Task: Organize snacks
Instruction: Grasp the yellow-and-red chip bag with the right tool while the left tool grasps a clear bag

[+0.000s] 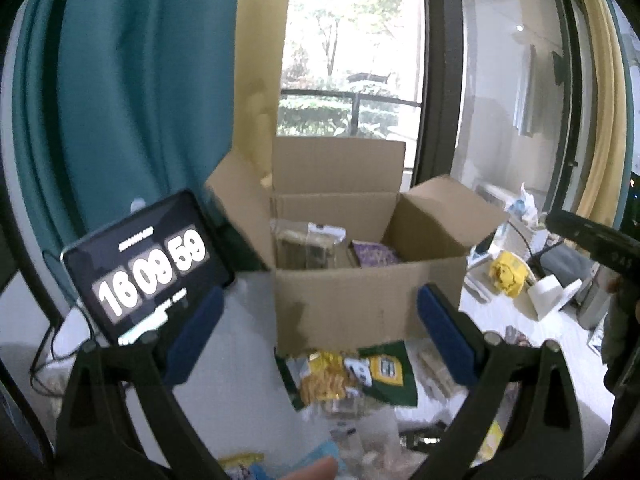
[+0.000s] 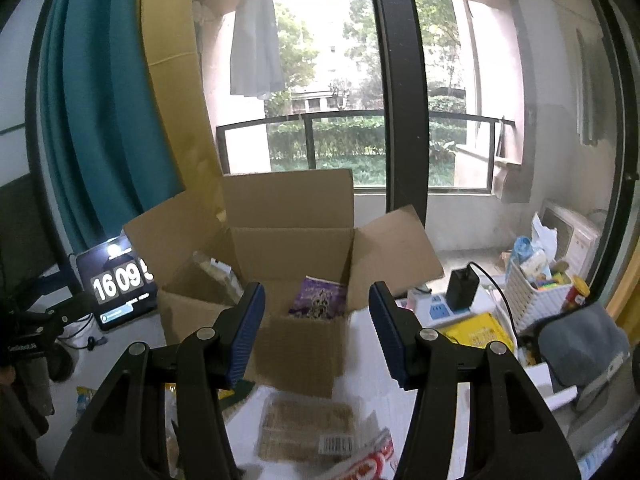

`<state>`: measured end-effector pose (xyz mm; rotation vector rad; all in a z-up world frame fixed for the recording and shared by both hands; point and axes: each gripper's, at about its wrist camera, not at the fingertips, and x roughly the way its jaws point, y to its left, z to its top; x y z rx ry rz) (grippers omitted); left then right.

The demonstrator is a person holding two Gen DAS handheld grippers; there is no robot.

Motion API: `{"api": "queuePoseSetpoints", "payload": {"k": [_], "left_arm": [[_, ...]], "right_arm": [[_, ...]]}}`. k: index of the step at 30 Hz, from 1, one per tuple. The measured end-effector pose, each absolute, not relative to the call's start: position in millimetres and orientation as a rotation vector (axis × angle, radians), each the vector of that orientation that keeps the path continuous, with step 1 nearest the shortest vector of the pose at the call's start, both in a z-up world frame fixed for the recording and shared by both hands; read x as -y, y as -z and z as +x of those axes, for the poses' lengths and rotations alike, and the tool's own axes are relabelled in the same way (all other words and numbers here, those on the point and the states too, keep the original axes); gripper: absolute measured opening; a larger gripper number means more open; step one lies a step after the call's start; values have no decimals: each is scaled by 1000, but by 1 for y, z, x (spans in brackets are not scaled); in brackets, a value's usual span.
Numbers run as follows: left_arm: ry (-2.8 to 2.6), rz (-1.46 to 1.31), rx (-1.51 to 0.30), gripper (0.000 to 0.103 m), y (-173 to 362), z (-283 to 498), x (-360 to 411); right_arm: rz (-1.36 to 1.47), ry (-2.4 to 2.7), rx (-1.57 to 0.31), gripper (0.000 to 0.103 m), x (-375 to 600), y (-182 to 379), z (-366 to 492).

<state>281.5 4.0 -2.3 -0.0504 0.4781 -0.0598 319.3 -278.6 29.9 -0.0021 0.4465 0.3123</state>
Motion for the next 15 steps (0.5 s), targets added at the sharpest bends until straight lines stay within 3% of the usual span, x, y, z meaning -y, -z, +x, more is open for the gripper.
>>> {"api": "queuePoseSetpoints", "payload": {"k": [15], "left_arm": [[40, -102, -617, 98, 59, 233, -2]], "right_arm": [[43, -252, -527, 57, 321, 2, 268]]}}
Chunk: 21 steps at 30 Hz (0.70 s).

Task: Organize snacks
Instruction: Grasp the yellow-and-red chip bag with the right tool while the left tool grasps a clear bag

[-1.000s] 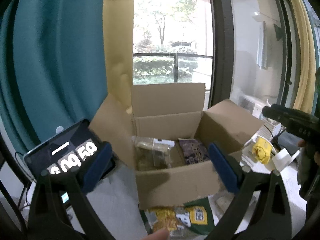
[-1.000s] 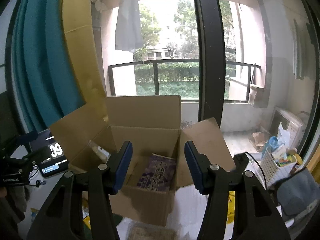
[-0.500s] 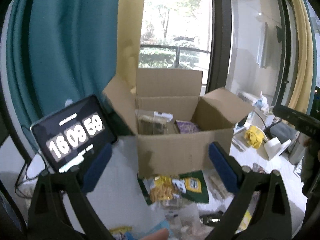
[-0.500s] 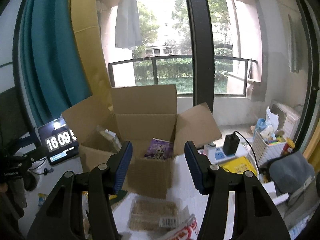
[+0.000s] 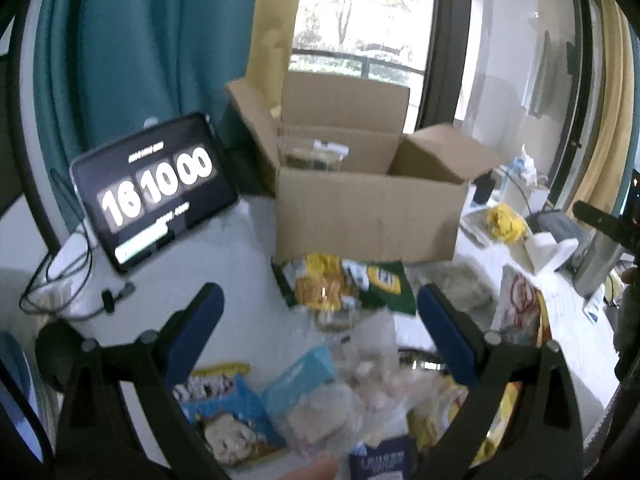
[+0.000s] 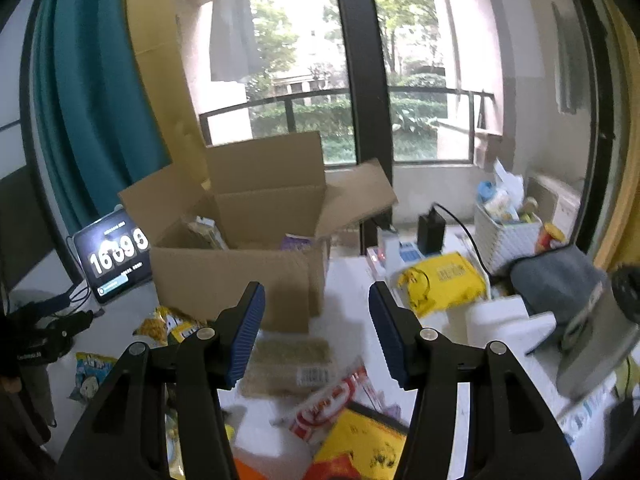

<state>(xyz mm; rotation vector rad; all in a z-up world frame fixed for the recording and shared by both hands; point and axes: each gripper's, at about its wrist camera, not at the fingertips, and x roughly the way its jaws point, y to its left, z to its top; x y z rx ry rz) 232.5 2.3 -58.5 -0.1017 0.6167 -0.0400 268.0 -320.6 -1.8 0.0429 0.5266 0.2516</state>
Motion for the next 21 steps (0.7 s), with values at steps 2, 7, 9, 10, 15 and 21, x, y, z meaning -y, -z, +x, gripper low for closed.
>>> {"api": "queuePoseSetpoints", "payload": {"k": [2, 7, 9, 10, 15, 21], "left_arm": [[33, -107, -637, 98, 67, 228, -3], [11, -129, -686, 98, 87, 215, -5], [4, -144, -706, 98, 95, 211, -7], [2, -152, -718, 98, 99, 209, -8], [-17, -158, -749, 98, 113, 201, -7], [-25, -199, -779, 98, 127, 202, -6]], "right_arm": [[55, -241, -547, 57, 327, 8, 263], [83, -216, -605, 59, 338, 27, 249], [81, -219, -639, 64, 339, 37, 244], [78, -229, -656, 67, 338, 42, 242], [70, -227, -778, 68, 337, 77, 231], [128, -197, -870, 71, 343, 111, 223]]}}
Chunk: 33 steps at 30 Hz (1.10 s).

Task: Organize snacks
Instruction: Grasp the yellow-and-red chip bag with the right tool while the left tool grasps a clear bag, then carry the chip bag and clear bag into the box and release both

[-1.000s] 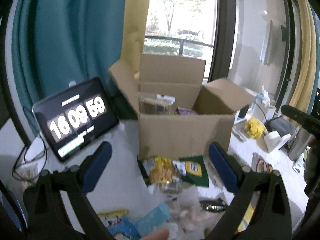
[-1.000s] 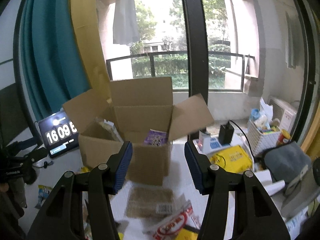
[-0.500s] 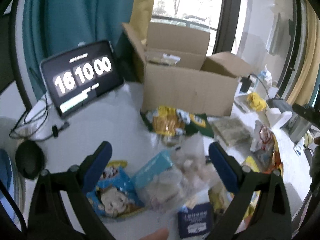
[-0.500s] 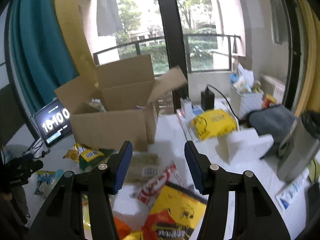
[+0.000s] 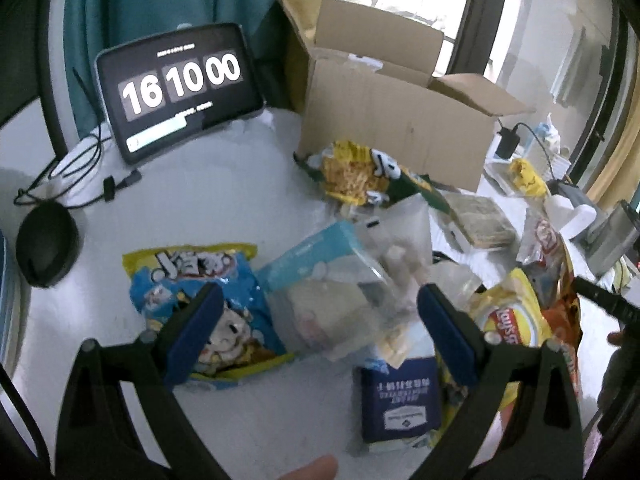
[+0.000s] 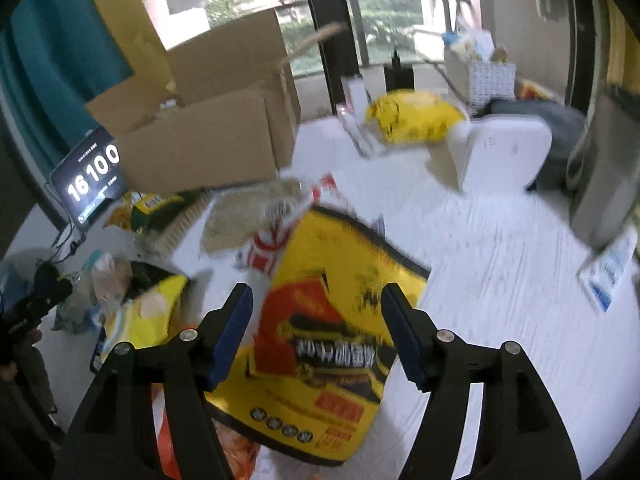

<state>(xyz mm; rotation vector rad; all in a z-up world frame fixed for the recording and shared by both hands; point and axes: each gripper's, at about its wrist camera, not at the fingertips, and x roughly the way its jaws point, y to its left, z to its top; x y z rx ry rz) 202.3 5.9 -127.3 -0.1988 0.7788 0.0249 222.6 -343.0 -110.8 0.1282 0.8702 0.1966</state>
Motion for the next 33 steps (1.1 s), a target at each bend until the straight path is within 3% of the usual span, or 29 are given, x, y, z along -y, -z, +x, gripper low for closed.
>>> {"api": "queuePoseSetpoints", "payload": {"k": [5, 16, 18, 20, 23, 27, 31, 33], "left_arm": [[-27, -233, -809, 98, 139, 207, -7], [-37, -272, -816, 97, 148, 213, -20], [-25, -256, -813, 97, 149, 214, -21], [-9, -256, -816, 97, 151, 216, -22], [9, -249, -827, 97, 154, 220, -23], [32, -236, -834, 88, 153, 222, -24], [63, -227, -835, 60, 149, 221, -21], [48, -191, -833, 56, 148, 220, -17]], "right_arm": [[139, -168, -912, 77, 343, 128, 221], [65, -127, -943, 77, 348, 158, 222], [37, -117, -925, 71, 350, 160, 221], [26, -135, -920, 54, 347, 159, 221], [26, -160, -915, 41, 344, 159, 221], [57, -179, -913, 36, 349, 157, 222], [97, -195, -903, 33, 357, 149, 216], [118, -196, -896, 33, 364, 144, 213]]}}
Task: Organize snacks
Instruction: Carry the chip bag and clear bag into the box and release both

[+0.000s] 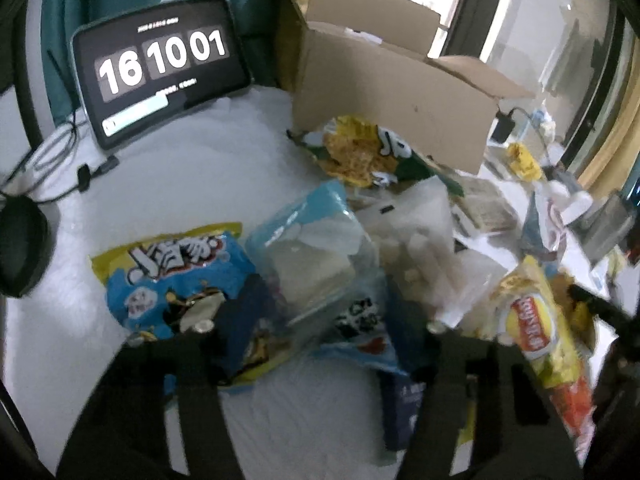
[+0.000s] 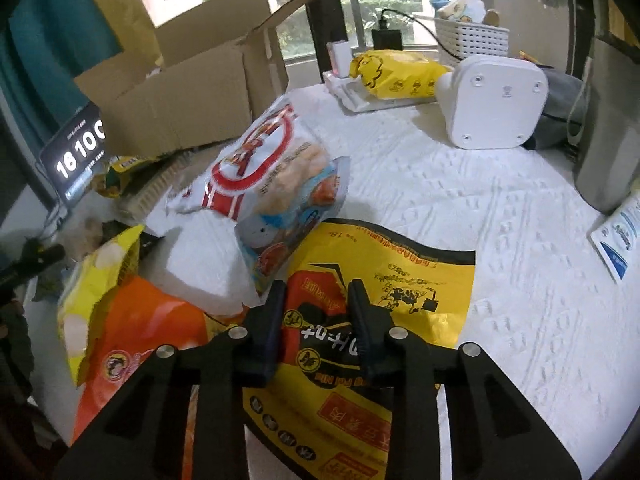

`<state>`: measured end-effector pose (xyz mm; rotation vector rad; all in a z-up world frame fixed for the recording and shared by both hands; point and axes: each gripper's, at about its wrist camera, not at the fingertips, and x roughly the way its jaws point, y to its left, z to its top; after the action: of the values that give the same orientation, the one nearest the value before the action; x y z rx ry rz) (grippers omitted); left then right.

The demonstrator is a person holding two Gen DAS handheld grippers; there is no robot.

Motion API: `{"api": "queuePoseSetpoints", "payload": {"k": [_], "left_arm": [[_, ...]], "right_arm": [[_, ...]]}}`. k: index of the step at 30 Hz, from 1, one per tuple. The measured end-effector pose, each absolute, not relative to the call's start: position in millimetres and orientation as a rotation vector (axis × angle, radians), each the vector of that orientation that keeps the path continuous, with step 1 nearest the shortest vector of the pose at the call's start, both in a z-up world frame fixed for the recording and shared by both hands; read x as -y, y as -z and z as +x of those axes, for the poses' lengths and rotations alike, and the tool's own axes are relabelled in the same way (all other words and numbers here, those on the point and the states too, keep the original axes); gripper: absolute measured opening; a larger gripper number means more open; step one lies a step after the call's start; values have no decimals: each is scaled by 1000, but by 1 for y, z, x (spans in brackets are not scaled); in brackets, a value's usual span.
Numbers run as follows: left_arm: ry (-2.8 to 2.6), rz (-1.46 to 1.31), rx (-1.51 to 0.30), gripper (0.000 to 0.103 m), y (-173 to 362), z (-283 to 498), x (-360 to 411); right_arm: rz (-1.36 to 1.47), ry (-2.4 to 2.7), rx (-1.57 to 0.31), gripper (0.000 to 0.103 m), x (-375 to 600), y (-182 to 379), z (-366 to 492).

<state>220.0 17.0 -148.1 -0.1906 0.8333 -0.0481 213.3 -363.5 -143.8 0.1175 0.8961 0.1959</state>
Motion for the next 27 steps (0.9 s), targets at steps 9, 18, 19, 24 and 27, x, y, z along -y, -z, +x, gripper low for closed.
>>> {"api": "queuePoseSetpoints", "payload": {"k": [9, 18, 19, 24, 27], "left_arm": [[71, -188, -811, 50, 141, 214, -15], [121, -165, -732, 48, 106, 211, -2], [120, -157, -720, 49, 102, 211, -1], [125, -125, -664, 49, 77, 217, 6], [135, -115, -644, 49, 68, 223, 8]], "right_arm": [[160, -194, -810, 33, 383, 110, 205], [176, -236, -749, 33, 379, 86, 206], [177, -242, -744, 33, 378, 84, 207], [165, -276, -712, 33, 370, 70, 213], [161, -297, -694, 33, 366, 63, 220]]}}
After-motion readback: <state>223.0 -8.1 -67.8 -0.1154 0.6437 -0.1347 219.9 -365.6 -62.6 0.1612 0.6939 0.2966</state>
